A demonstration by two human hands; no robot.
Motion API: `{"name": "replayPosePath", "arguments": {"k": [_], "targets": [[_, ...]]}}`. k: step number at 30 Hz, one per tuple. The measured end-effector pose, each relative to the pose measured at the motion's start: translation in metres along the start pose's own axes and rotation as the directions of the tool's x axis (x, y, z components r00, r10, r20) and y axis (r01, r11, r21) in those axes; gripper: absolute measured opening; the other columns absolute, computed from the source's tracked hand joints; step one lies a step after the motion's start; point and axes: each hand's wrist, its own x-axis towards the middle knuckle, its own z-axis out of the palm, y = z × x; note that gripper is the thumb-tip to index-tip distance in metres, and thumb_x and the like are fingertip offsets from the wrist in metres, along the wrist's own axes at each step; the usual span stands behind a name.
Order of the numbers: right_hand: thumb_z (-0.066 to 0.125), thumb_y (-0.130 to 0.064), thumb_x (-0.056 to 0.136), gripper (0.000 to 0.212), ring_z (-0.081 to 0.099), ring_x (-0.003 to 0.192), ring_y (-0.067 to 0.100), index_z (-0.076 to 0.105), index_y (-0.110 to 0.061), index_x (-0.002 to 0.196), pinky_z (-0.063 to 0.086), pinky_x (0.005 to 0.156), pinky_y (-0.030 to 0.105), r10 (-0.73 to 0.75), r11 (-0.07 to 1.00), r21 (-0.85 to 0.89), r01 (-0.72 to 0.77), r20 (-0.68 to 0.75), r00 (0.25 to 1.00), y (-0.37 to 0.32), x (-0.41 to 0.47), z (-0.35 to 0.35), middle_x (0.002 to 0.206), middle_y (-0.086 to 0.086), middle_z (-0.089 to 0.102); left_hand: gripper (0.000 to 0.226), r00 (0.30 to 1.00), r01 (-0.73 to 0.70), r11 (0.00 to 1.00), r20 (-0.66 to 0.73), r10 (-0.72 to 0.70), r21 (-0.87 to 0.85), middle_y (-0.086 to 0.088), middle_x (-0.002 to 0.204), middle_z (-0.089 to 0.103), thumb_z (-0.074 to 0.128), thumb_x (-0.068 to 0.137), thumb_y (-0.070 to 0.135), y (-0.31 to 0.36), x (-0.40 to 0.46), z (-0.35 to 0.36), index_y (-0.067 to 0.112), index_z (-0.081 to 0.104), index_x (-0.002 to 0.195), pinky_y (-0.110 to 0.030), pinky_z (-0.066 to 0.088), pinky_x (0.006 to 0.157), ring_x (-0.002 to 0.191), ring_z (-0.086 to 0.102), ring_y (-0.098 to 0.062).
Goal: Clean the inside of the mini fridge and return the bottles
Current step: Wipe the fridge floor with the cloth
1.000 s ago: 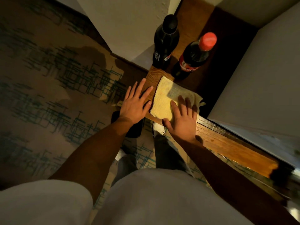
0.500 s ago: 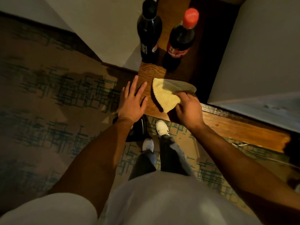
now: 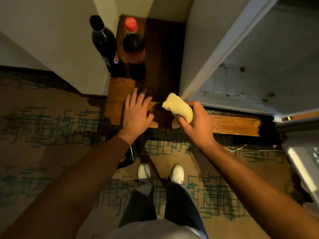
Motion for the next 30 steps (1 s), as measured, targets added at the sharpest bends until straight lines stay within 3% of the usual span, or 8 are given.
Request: {"name": "replayPosePath", "arguments": {"k": [5, 8, 13, 17, 22, 26, 28, 30], "targets": [[0.05, -0.044, 0.092, 0.034, 0.058, 0.082, 0.021, 0.054, -0.015, 0.11, 0.046, 0.065, 0.039, -0.014, 0.999, -0.038, 0.01, -0.091, 0.996, 0.047, -0.021, -0.046, 0.095, 0.001, 0.059, 0.075, 0.984, 0.114, 0.99, 0.128, -0.124, 0.087, -0.013, 0.166, 0.017, 0.025, 0.095, 0.066, 0.059, 0.017, 0.033, 0.02, 0.026, 0.154, -0.062, 0.006, 0.122, 0.154, 0.005, -0.038], [0.05, -0.034, 0.096, 0.03, 0.058, 0.088, 0.023, 0.055, -0.014, 0.117, 0.045, 0.07, 0.037, -0.004, 0.999, -0.048, -0.001, -0.119, 0.993, 0.083, -0.032, -0.066, 0.101, 0.003, 0.06, 0.086, 0.987, 0.11, 0.982, 0.101, -0.127, 0.155, -0.015, 0.166, 0.012, 0.014, 0.094, 0.075, 0.062, 0.016, 0.042, 0.016, 0.022, 0.156, -0.066, 0.004, 0.12, 0.154, 0.001, -0.039], [0.049, -0.029, 0.098, 0.046, 0.055, 0.117, 0.018, 0.048, -0.015, 0.141, 0.04, 0.09, 0.024, 0.054, 0.999, 0.013, -0.053, -0.195, 0.979, 0.133, -0.044, -0.089, 0.132, 0.004, 0.06, 0.09, 0.99, 0.131, 0.981, 0.034, -0.137, 0.145, -0.011, 0.167, 0.011, 0.012, 0.091, 0.079, 0.062, 0.018, 0.049, 0.018, 0.021, 0.157, -0.061, 0.007, 0.122, 0.154, 0.0, -0.034], [0.045, -0.035, 0.098, 0.046, 0.059, 0.114, 0.019, 0.049, -0.017, 0.141, 0.041, 0.087, 0.024, 0.09, 0.994, 0.083, -0.07, -0.268, 0.959, 0.152, -0.051, -0.088, 0.129, 0.005, 0.063, 0.094, 0.99, 0.137, 0.971, 0.013, -0.142, 0.195, -0.01, 0.167, 0.01, 0.011, 0.088, 0.082, 0.061, 0.022, 0.056, 0.019, 0.019, 0.156, -0.059, 0.007, 0.123, 0.154, 0.001, -0.033], [0.043, -0.031, 0.098, 0.05, 0.056, 0.121, 0.021, 0.042, -0.019, 0.147, 0.044, 0.098, 0.033, 0.119, 0.984, 0.167, -0.055, -0.401, 0.909, 0.139, -0.035, -0.086, 0.135, 0.008, 0.06, 0.091, 0.99, 0.141, 0.976, -0.021, -0.14, 0.166, -0.009, 0.167, 0.007, 0.018, 0.089, 0.081, 0.061, 0.022, 0.057, 0.02, 0.017, 0.157, -0.059, 0.006, 0.123, 0.154, -0.002, -0.032], [0.043, -0.03, 0.093, 0.042, 0.057, 0.103, 0.028, 0.052, -0.009, 0.128, 0.042, 0.082, 0.037, 0.144, 0.99, 0.047, -0.137, -0.406, 0.903, 0.128, 0.009, -0.084, 0.11, 0.01, 0.062, 0.091, 0.989, 0.149, 0.975, -0.027, -0.146, 0.164, -0.01, 0.167, 0.011, 0.018, 0.089, 0.081, 0.06, 0.022, 0.056, 0.02, 0.018, 0.156, -0.059, 0.007, 0.123, 0.154, 0.001, -0.033], [0.043, -0.034, 0.092, 0.041, 0.057, 0.092, 0.039, 0.058, 0.002, 0.104, 0.041, 0.077, 0.045, 0.178, 0.976, -0.05, -0.213, -0.389, 0.904, 0.124, 0.03, -0.075, 0.095, 0.021, 0.062, 0.09, 0.989, 0.148, 0.975, -0.036, -0.144, 0.163, -0.011, 0.166, 0.015, 0.02, 0.089, 0.081, 0.061, 0.022, 0.056, 0.019, 0.021, 0.155, -0.059, 0.008, 0.123, 0.154, 0.004, -0.033], [0.045, -0.032, 0.093, 0.045, 0.06, 0.082, 0.045, 0.061, 0.01, 0.089, 0.045, 0.072, 0.049, 0.201, 0.974, -0.028, -0.226, -0.356, 0.912, 0.123, 0.043, -0.06, 0.085, 0.031, 0.064, 0.087, 0.987, 0.153, 0.977, -0.068, -0.145, 0.145, -0.011, 0.164, 0.021, 0.026, 0.09, 0.079, 0.062, 0.021, 0.056, 0.02, 0.026, 0.153, -0.059, 0.011, 0.123, 0.154, 0.009, -0.033]]}}
